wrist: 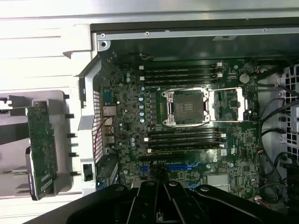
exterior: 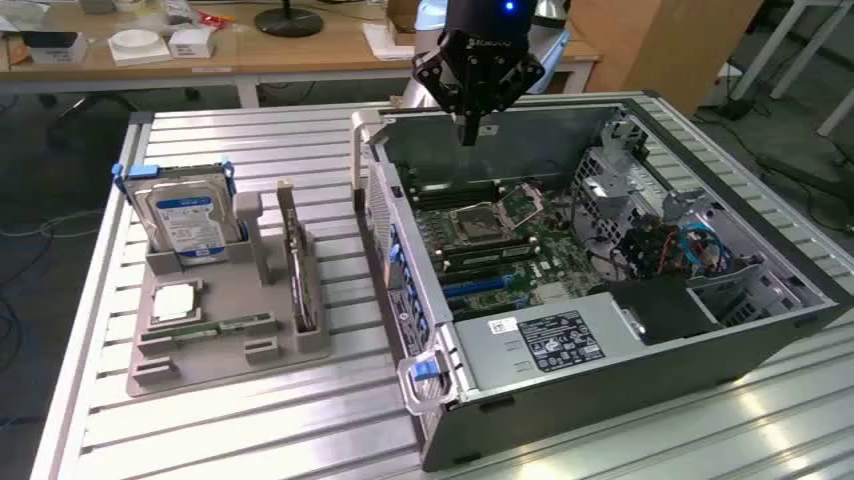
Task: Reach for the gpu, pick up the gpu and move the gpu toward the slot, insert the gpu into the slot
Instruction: 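Reach for the gpu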
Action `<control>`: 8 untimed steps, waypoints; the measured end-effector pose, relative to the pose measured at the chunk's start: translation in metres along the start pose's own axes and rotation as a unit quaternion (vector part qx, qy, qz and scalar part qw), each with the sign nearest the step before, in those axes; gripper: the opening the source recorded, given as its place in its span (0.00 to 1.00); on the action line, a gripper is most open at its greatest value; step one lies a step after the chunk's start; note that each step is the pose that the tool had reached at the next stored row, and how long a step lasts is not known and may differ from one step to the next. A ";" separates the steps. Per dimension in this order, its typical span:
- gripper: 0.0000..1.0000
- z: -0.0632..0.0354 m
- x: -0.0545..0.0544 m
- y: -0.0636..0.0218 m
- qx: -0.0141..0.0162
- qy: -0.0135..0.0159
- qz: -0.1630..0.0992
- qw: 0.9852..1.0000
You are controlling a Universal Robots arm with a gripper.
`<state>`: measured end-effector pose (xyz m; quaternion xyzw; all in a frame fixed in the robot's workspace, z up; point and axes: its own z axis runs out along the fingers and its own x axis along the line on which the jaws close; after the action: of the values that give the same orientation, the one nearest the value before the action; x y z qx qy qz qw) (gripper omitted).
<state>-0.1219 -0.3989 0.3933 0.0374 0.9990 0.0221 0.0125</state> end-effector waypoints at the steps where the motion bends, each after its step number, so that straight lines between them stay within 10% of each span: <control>1: 0.13 0.0000 0.000 0.0000 0.000 0.000 0.000 1.000; 8: 0.13 0.0000 0.001 0.0000 0.000 0.000 0.000 1.000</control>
<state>-0.1226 -0.3988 0.3933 0.0375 0.9990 0.0220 0.0125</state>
